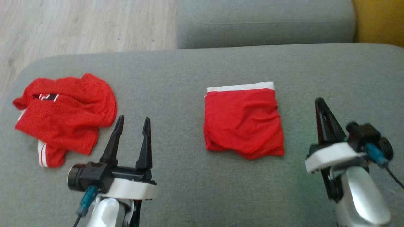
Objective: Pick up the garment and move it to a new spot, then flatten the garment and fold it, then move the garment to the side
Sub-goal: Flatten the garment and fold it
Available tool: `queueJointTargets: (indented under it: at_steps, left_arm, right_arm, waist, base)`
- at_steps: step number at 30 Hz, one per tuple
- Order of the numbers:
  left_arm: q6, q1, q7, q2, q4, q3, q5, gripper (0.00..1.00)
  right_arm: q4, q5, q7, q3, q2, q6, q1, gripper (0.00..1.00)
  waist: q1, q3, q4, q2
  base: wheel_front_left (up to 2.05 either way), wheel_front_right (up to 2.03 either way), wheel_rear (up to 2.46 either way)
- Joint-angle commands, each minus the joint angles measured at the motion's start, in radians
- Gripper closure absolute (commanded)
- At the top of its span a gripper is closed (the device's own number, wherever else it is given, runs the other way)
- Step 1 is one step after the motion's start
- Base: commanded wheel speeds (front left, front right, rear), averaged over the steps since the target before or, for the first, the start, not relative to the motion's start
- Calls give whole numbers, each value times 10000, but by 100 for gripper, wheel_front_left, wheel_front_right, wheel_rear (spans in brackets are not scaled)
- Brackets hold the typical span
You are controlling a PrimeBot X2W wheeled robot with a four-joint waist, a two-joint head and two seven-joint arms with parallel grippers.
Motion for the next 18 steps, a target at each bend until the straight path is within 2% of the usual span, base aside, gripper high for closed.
queueJointTargets:
  at_steps: [1,2,3,8,18]
  left_arm:
    - [-14,-224,-93,35,-272,385,40,0]
    - [-20,-160,-93,35,-259,435,8,0]
    - [-29,-79,-93,35,-231,490,9,0]
    - [-122,362,-94,35,-274,676,16,0]
    - [-126,450,-94,35,-340,687,60,0]
  right_arm:
    - [-472,-114,-92,82,84,65,-69,96]
    - [-657,-199,-92,-89,122,65,176,44]
    - [-816,-277,-92,-210,162,65,424,0]
    - [-1581,-325,-92,-742,303,65,1568,0]
    - [-1839,47,-93,-467,313,65,1877,0]
  waist:
    - [1,-181,-183,0]
    - [1,-225,-232,0]
    - [1,-271,-290,0]
    - [1,-360,-480,0]
    - [1,-424,-518,0]
  base:
    - [0,0,0]
    - [0,0,0]
    - [0,0,0]
    - [0,0,0]
    - [0,0,0]
